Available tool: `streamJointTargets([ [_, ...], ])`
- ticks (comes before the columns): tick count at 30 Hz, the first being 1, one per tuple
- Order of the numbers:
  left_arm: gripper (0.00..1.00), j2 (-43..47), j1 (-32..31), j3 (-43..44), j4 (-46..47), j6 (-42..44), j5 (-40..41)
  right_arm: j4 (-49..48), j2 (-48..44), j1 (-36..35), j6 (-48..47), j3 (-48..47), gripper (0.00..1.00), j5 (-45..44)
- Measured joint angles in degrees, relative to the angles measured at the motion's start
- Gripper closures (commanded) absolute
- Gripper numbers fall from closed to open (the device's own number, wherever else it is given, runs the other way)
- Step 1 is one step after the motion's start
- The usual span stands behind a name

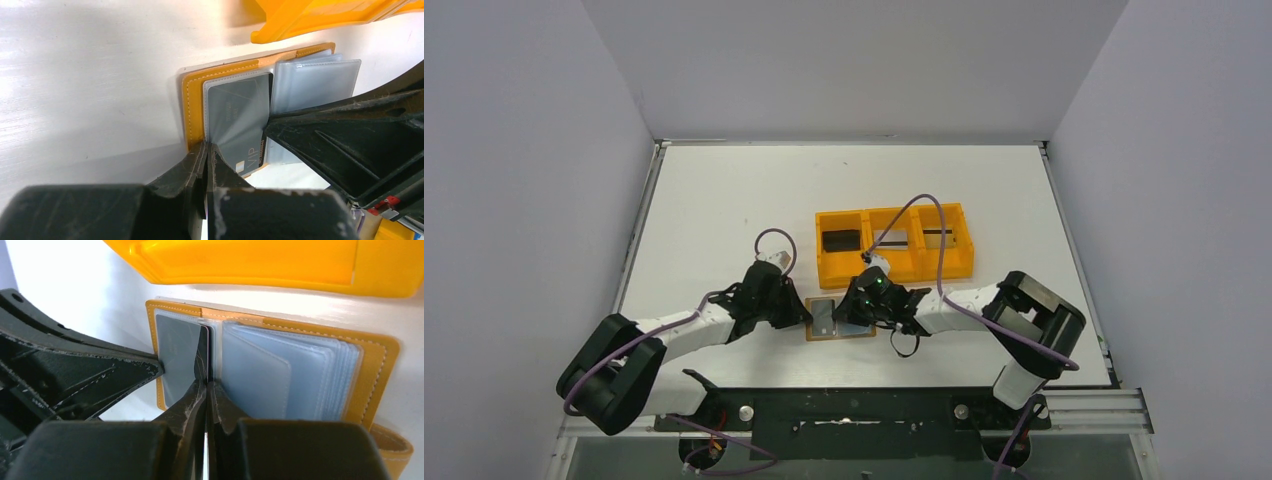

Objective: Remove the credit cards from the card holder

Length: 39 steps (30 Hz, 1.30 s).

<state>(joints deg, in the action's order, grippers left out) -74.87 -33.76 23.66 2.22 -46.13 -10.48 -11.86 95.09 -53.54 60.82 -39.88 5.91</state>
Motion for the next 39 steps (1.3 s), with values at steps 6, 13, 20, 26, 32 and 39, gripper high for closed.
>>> streamJointTargets([
  [6,1.00,0.1,0.0,-0.2,0.2,-0.2,0.1,-3.6,-2.9,0.3,0.4,3.3,1.00,1.7],
  [13,1.00,0.2,-0.1,-0.2,0.1,-0.2,0.2,-5.4,-4.9,1.0,1.7,5.2,1.00,2.4],
  [20,1.00,0.2,-0.1,-0.2,0.0,-0.2,0.2,-3.9,-4.8,1.4,3.1,5.4,0.75,2.5],
  [26,1.00,0.3,-0.1,-0.2,0.0,-0.2,0.2,-3.9,-2.7,1.4,3.4,4.2,0.69,3.6],
  [32,1.00,0.5,-0.1,-0.7,0.6,-0.3,0.2,-4.4,-1.4,1.3,3.4,3.3,0.71,4.9],
  [39,1.00,0.9,0.0,-1.3,1.3,-1.2,0.3,-6.2,0.1,1.4,4.5,3.3,0.72,6.3],
])
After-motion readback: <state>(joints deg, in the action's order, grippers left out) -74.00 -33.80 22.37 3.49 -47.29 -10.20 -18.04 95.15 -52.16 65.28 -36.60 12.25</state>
